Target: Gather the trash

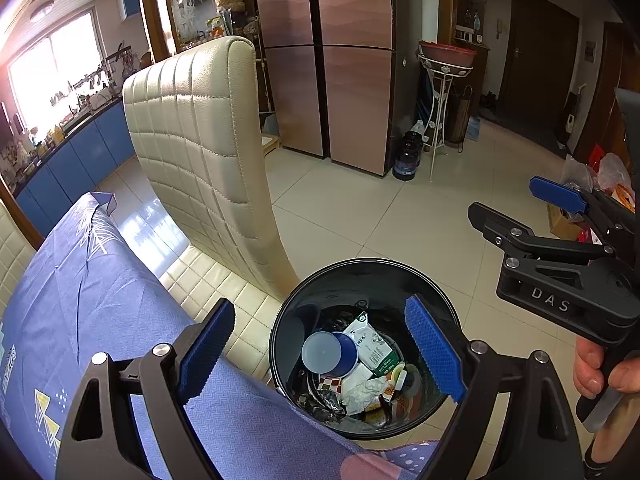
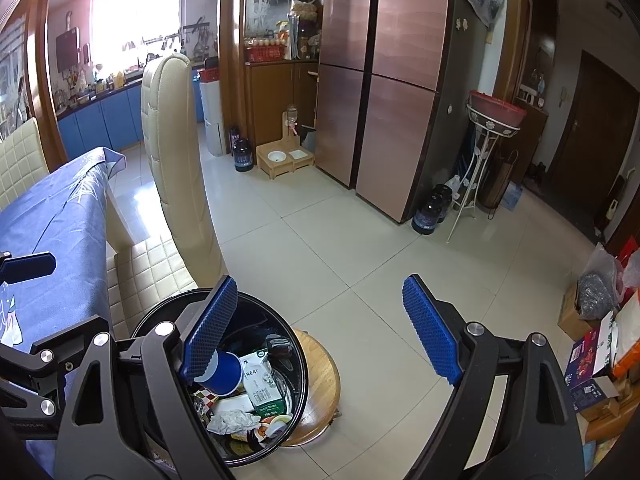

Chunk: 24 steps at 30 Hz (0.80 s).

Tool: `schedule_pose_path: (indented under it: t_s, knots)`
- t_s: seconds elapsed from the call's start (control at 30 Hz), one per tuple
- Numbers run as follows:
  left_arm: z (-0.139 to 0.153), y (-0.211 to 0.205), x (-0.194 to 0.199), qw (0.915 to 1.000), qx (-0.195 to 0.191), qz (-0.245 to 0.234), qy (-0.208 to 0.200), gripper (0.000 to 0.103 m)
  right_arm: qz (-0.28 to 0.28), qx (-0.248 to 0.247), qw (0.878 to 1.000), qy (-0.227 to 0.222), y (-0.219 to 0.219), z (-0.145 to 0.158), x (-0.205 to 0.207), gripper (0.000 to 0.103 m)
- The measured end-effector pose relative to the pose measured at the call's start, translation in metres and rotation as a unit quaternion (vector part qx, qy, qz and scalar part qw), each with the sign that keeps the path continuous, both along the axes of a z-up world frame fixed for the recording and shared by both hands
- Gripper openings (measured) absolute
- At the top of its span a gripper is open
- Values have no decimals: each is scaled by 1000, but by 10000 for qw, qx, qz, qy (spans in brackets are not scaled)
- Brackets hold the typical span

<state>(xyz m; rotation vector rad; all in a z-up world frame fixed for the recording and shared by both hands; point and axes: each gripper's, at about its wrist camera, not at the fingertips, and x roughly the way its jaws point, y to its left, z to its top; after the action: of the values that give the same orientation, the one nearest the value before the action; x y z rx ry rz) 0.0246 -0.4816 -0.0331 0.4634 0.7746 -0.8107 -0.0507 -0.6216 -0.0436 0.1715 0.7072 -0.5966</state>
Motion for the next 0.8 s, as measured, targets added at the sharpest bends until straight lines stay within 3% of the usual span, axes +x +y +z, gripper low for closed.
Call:
schedule_pose_path:
  t_s: [0.67,0.8]
  knots:
    - [-2,0,5,9999,-24,-4,113,85,6,6,10000,8,0,-1,1,84]
    - [0,2,3,9999,-87,79,-56,85,4,3,10000,13,0,-1,1,84]
